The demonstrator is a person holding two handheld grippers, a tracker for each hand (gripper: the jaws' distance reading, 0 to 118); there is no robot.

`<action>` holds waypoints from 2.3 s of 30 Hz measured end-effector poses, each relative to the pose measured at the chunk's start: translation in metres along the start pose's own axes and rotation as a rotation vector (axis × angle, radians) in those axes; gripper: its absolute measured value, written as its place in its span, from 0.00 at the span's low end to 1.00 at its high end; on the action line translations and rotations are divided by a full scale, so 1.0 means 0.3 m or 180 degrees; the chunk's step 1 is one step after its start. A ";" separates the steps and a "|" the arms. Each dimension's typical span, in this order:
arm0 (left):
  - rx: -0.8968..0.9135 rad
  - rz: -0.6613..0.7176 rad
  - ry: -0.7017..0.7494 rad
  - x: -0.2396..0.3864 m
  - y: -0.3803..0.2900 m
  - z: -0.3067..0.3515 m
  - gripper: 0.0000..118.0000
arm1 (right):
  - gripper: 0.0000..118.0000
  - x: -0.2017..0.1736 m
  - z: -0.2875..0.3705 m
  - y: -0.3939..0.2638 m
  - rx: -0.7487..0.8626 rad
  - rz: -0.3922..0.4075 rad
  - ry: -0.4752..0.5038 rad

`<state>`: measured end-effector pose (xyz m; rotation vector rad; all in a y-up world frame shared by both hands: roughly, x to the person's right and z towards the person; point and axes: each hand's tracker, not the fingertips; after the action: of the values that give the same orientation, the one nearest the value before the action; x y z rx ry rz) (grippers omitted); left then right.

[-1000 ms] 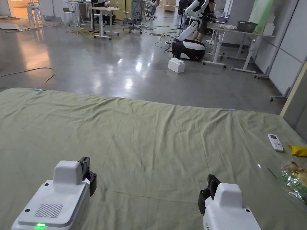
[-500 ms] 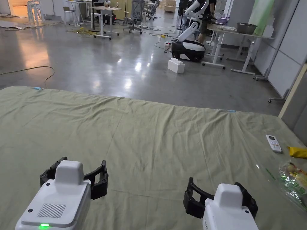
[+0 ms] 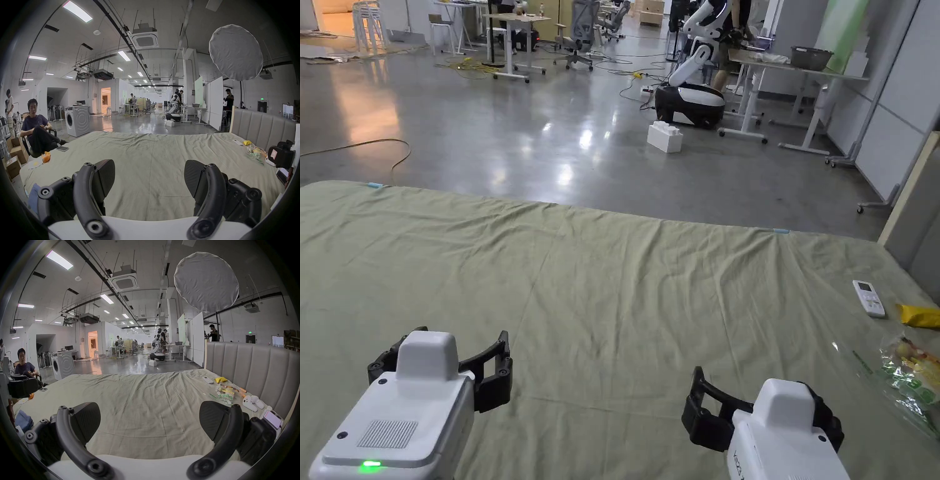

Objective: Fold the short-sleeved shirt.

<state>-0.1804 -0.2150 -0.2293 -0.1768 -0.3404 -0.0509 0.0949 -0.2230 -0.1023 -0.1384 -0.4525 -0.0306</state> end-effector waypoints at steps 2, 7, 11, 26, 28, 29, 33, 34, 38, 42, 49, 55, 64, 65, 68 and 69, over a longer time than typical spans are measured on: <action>0.0012 -0.0025 0.0021 0.003 -0.008 -0.003 0.75 | 1.00 0.004 0.000 0.001 -0.0002 -0.0123 0.0083; -0.0026 0.0081 -0.0066 0.000 -0.008 -0.004 0.75 | 1.00 -0.009 -0.009 0.009 -0.0142 -0.0183 -0.0072; 0.0047 0.0117 0.0015 0.009 -0.018 -0.005 0.76 | 1.00 -0.024 -0.008 0.002 -0.0158 -0.0067 -0.0129; -0.0006 0.0211 -0.0061 0.037 -0.018 0.001 0.80 | 1.00 -0.073 0.018 0.034 -0.0291 -0.0080 -0.0011; -0.0005 0.0184 -0.0058 0.041 -0.017 0.004 0.80 | 1.00 -0.062 0.015 0.041 -0.0344 -0.0233 0.0042; -0.0004 0.0183 -0.0058 0.040 -0.015 0.005 0.80 | 1.00 -0.054 0.014 0.047 -0.0346 -0.0332 0.0069; 0.0005 0.0174 -0.0099 0.034 -0.010 0.011 0.80 | 1.00 -0.032 0.001 0.065 -0.0480 -0.0519 0.0049; 0.0050 0.0147 -0.0100 0.032 -0.013 0.014 0.80 | 1.00 -0.028 -0.002 0.068 -0.0500 -0.0551 -0.0004; 0.0109 0.0066 -0.0095 0.032 -0.004 0.022 0.80 | 1.00 -0.020 -0.015 0.081 -0.0583 -0.0594 -0.0146; 0.0085 0.0024 -0.0146 0.032 -0.003 0.025 0.80 | 1.00 -0.022 -0.026 0.083 -0.0721 -0.0570 -0.0231; 0.0003 0.0021 -0.0168 0.032 -0.018 0.021 0.80 | 1.00 -0.030 -0.030 0.069 -0.0810 -0.0517 -0.0237; -0.0026 0.0031 -0.0159 0.025 -0.023 0.019 0.80 | 1.00 -0.034 -0.038 0.069 -0.0848 -0.0458 -0.0223; -0.0025 0.0007 -0.0167 0.014 -0.021 0.015 0.80 | 1.00 -0.021 -0.056 0.075 -0.0858 -0.0497 -0.0282; -0.0025 0.0003 -0.0163 0.013 -0.020 0.013 0.80 | 1.00 -0.022 -0.056 0.073 -0.0833 -0.0475 -0.0297; -0.0028 -0.0002 -0.0148 0.008 -0.021 0.002 0.80 | 1.00 -0.031 -0.058 0.066 -0.0788 -0.0353 -0.0339; -0.0029 -0.0004 -0.0149 0.007 -0.021 -0.001 0.80 | 1.00 -0.030 -0.058 0.062 -0.0755 -0.0346 -0.0309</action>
<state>-0.1787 -0.2212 -0.2278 -0.1872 -0.3871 -0.0496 0.0954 -0.2069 -0.1242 -0.3495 -0.5525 -0.1853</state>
